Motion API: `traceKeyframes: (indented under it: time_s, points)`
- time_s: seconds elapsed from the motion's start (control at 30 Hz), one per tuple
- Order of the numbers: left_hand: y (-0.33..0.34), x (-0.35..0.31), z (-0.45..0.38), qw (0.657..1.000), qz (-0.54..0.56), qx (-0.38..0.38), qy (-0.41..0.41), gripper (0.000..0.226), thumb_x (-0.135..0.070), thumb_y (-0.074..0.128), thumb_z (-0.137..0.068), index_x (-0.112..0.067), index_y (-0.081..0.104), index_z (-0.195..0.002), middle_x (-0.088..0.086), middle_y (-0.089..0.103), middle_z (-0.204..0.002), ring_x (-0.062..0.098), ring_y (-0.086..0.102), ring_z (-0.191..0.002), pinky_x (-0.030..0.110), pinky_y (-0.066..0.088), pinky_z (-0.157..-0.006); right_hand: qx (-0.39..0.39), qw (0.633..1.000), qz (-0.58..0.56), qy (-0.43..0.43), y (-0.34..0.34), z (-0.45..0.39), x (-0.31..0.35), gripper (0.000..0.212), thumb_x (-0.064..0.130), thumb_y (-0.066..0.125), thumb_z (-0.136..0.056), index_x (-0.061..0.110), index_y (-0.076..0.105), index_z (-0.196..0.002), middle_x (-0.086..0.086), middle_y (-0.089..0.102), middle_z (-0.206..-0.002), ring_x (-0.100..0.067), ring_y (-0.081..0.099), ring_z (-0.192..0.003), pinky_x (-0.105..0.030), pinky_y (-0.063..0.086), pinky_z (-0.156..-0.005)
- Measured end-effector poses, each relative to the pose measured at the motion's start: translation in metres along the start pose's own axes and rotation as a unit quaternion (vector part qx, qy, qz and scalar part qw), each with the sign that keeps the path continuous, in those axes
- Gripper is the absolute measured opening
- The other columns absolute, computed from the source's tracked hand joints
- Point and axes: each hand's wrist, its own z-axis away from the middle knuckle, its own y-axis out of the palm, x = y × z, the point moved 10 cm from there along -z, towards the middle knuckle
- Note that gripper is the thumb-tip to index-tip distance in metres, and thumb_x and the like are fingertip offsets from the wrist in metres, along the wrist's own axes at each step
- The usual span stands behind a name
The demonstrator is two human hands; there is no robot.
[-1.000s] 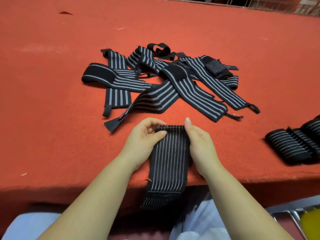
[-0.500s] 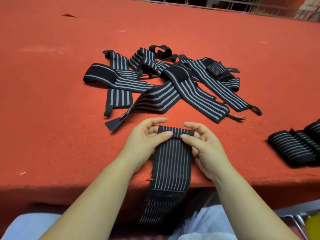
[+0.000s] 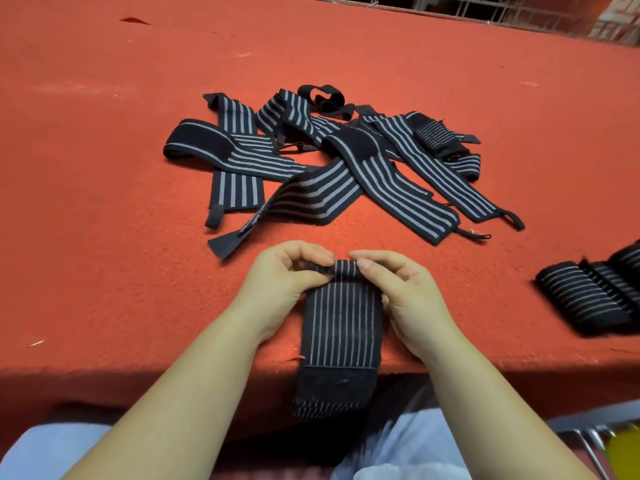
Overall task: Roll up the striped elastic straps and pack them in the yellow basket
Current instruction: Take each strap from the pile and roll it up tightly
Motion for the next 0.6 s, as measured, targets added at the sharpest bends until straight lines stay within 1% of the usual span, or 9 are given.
traceKeyframes:
  time_s: [0.07,0.13,0.17,0.2,0.27,0.37,0.47,0.53,0.6]
  points:
    - [0.007,-0.002,0.002,0.999,-0.004,0.034,0.0,0.039,0.016,0.06,-0.076,-0.022,0.069,-0.076,-0.01,0.068,-0.072,0.004,0.059,-0.065,0.013,0.044,-0.051,0.008,1.0,-0.025,-0.003,-0.003,0.002,-0.001,0.015,0.016,0.071,-0.076,0.021,0.074,-0.09,-0.008,0.066,-0.081,-0.026,0.058,-0.076,-0.035,0.047,-0.071]
    - [0.016,-0.004,0.004,0.998,0.008,0.068,-0.002,0.032,0.007,0.063,-0.077,-0.016,0.065,-0.098,-0.006,0.07,-0.079,0.005,0.064,-0.072,0.014,0.049,-0.061,0.013,0.997,-0.072,0.005,-0.005,0.002,-0.001,0.025,0.01,0.066,-0.076,0.018,0.068,-0.099,-0.005,0.07,-0.079,-0.018,0.065,-0.072,-0.029,0.055,-0.066]
    - [0.018,-0.004,0.004,0.997,0.008,0.073,0.0,0.029,0.003,0.064,-0.078,-0.012,0.064,-0.102,-0.004,0.071,-0.082,0.006,0.066,-0.077,0.016,0.051,-0.068,0.018,0.996,-0.09,0.009,-0.006,0.003,-0.001,0.027,0.006,0.063,-0.078,0.017,0.065,-0.103,-0.005,0.07,-0.079,-0.017,0.067,-0.07,-0.028,0.057,-0.065]
    - [0.019,-0.004,0.005,0.998,0.005,0.07,0.001,0.025,0.0,0.064,-0.079,-0.009,0.064,-0.102,-0.003,0.071,-0.084,0.006,0.066,-0.079,0.017,0.051,-0.07,0.02,0.995,-0.1,0.012,-0.006,0.003,0.0,0.029,0.002,0.061,-0.079,0.016,0.063,-0.104,-0.005,0.071,-0.08,-0.016,0.068,-0.07,-0.028,0.058,-0.064]
    - [0.017,-0.004,0.004,0.998,0.008,0.057,0.0,0.019,0.0,0.063,-0.081,-0.007,0.066,-0.098,-0.002,0.072,-0.083,0.006,0.067,-0.077,0.016,0.051,-0.067,0.018,0.994,-0.108,0.011,-0.007,0.003,0.0,0.029,0.002,0.061,-0.077,0.014,0.063,-0.104,-0.004,0.071,-0.079,-0.014,0.068,-0.069,-0.025,0.057,-0.062]
    - [0.014,-0.005,0.003,0.999,0.007,0.048,0.012,0.021,0.006,0.06,-0.082,-0.01,0.067,-0.093,-0.005,0.071,-0.079,0.005,0.066,-0.075,0.016,0.05,-0.066,0.01,0.997,-0.081,0.005,-0.007,0.002,0.001,0.025,0.02,0.065,-0.071,0.009,0.068,-0.094,-0.009,0.071,-0.082,-0.018,0.068,-0.072,-0.028,0.057,-0.066]
    - [0.012,-0.008,0.003,0.998,-0.017,0.045,0.029,0.031,0.015,0.057,-0.08,-0.014,0.066,-0.083,-0.011,0.069,-0.072,-0.001,0.062,-0.07,0.012,0.048,-0.063,0.016,1.0,-0.019,0.011,-0.002,0.0,0.001,0.039,0.036,0.064,-0.072,0.005,0.071,-0.094,-0.015,0.072,-0.086,-0.022,0.068,-0.076,-0.03,0.057,-0.071]
    - [0.01,-0.009,0.003,0.998,-0.035,0.035,0.04,0.036,0.018,0.055,-0.079,-0.017,0.065,-0.078,-0.013,0.067,-0.07,-0.004,0.059,-0.065,0.009,0.044,-0.058,0.017,1.0,-0.013,0.016,-0.001,-0.001,-0.001,0.033,0.031,0.067,-0.07,0.008,0.071,-0.094,-0.011,0.072,-0.085,-0.02,0.068,-0.076,-0.027,0.056,-0.07]
    - [0.012,-0.01,0.004,0.998,-0.036,0.041,0.043,0.037,0.018,0.055,-0.078,-0.017,0.065,-0.081,-0.013,0.068,-0.074,-0.004,0.06,-0.067,0.009,0.044,-0.06,0.018,0.999,-0.034,0.013,-0.002,0.0,-0.001,0.028,0.021,0.069,-0.068,0.013,0.069,-0.095,-0.006,0.072,-0.08,-0.016,0.067,-0.073,-0.024,0.055,-0.067]
